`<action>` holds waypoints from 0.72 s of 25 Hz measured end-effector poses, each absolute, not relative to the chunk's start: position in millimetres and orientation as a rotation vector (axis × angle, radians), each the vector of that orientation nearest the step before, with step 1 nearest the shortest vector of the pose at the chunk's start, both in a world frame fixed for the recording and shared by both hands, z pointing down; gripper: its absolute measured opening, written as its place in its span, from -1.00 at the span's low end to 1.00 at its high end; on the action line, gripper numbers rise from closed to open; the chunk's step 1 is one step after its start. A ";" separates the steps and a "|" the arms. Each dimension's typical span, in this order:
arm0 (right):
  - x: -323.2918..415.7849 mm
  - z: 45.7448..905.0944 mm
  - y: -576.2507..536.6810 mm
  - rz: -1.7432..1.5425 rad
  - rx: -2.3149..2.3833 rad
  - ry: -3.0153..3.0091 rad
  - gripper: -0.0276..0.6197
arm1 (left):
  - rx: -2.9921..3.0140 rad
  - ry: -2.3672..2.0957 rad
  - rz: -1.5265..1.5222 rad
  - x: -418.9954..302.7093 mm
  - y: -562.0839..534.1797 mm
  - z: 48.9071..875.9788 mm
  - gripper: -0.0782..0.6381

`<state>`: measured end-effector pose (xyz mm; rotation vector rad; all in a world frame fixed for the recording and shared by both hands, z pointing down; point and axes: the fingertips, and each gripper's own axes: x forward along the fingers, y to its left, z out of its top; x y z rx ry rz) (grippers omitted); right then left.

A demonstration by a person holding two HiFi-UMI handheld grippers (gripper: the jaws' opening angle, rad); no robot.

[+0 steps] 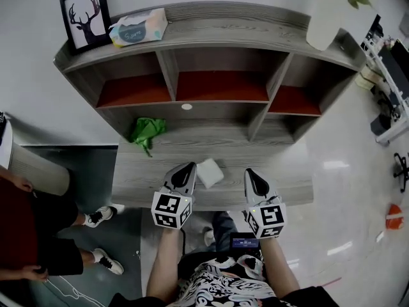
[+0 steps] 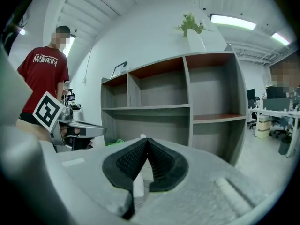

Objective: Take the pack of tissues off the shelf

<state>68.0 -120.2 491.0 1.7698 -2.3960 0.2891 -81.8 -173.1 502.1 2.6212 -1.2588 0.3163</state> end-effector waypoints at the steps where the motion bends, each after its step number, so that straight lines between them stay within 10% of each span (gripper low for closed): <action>1: 67.5 487.9 -119.1 0.282 1.771 -2.400 -0.90 | 2.628 -1.270 0.300 -82.1 -171.4 495.7 -0.76; 18: 73.8 478.1 -107.8 0.282 1.783 -2.404 -0.90 | 2.659 -1.255 0.165 -75.2 -154.3 462.2 -0.76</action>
